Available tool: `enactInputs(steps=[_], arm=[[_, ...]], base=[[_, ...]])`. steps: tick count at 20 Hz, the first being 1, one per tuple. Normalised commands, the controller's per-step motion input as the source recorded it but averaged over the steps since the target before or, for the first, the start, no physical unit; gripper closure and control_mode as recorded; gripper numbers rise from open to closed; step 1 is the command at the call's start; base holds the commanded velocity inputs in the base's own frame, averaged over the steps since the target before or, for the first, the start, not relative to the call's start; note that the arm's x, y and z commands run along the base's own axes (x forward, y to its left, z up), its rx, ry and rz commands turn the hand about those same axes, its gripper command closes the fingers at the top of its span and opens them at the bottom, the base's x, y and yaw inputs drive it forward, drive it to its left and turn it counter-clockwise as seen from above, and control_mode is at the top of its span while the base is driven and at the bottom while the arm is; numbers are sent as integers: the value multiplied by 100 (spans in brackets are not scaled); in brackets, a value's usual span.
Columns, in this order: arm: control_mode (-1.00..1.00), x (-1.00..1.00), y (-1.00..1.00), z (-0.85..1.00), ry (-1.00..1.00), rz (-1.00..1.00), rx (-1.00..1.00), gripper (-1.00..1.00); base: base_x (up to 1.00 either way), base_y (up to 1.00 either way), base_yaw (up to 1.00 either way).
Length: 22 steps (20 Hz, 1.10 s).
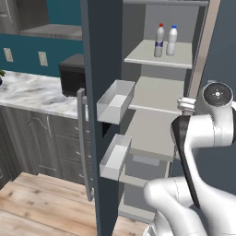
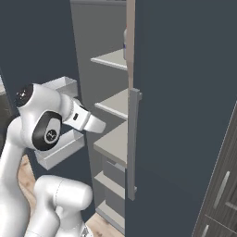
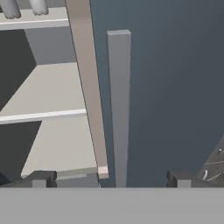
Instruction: Take the bottled waters from the counter and place them in the freezer to freeze. Close the freezer door after placing the bottles.
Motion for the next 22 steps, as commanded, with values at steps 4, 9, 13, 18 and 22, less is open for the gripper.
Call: enactInputs(steps=[4,9,13,18,22], arm=[[-100,-55,-3,-27,0,4,1,-100],[-100,-86,34,-6,-1,0,0,-100],[-100,-100,43,7,-15,0,0,-100],[-100,-77,20,7,-5,0,0,-100],[-100,-11,0,0,0,0,0,-100]], base=[[0,0,0],[0,0,0],[0,0,0],[0,0,0],[0,0,0]])
